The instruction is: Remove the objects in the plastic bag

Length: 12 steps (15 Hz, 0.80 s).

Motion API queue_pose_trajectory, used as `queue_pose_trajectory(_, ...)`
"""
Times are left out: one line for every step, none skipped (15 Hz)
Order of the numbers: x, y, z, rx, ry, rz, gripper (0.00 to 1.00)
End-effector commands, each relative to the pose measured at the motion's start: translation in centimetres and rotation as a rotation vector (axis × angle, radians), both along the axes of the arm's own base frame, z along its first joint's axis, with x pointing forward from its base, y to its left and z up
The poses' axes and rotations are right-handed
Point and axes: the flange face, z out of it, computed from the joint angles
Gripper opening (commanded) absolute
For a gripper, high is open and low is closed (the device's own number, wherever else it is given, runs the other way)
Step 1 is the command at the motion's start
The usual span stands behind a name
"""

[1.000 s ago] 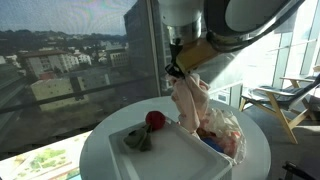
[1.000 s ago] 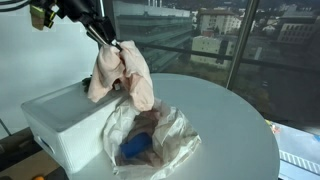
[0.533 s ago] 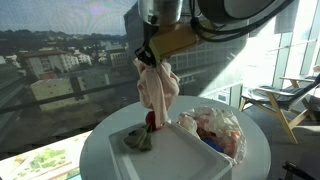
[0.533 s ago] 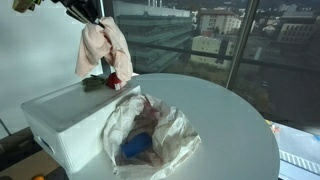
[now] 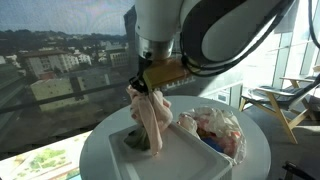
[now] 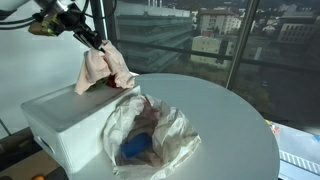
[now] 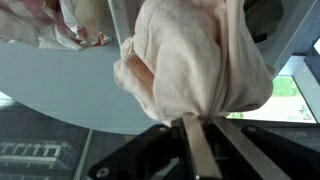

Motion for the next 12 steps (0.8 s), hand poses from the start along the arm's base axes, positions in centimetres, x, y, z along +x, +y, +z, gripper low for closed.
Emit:
queue_pose_trajectory(0.7,0.8,-1.2,0.056,0.040,0.053,0.36)
queue_pose_trajectory(0.7,1.1,-1.3,0.070,0.049,0.075,0.37)
queue_pose_trajectory(0.5,1.6,-1.1,0.084,0.053,0.092,0.43)
queue_pose_trajectory(0.4,1.9,-0.9,0.093,0.066,0.102,0.52)
queue_pose_trajectory(0.2,2.1,-0.5,0.095,0.073,0.107,0.58)
queue_pose_trajectory(-0.1,2.3,0.1,0.093,0.080,0.106,0.66)
queue_pose_trajectory(-0.3,2.3,0.6,0.101,0.100,0.088,0.74)
queue_pose_trajectory(-0.5,2.1,1.1,0.095,0.105,0.060,0.81)
queue_pose_trajectory(-0.7,1.7,1.6,0.087,0.108,0.030,0.88)
queue_pose_trajectory(-0.9,0.9,2.2,0.073,0.093,0.001,0.96)
queue_pose_trajectory(-1.0,0.2,2.7,0.068,0.091,-0.021,0.99)
queue_pose_trajectory(-1.2,-0.8,3.4,0.077,0.092,-0.049,1.00)
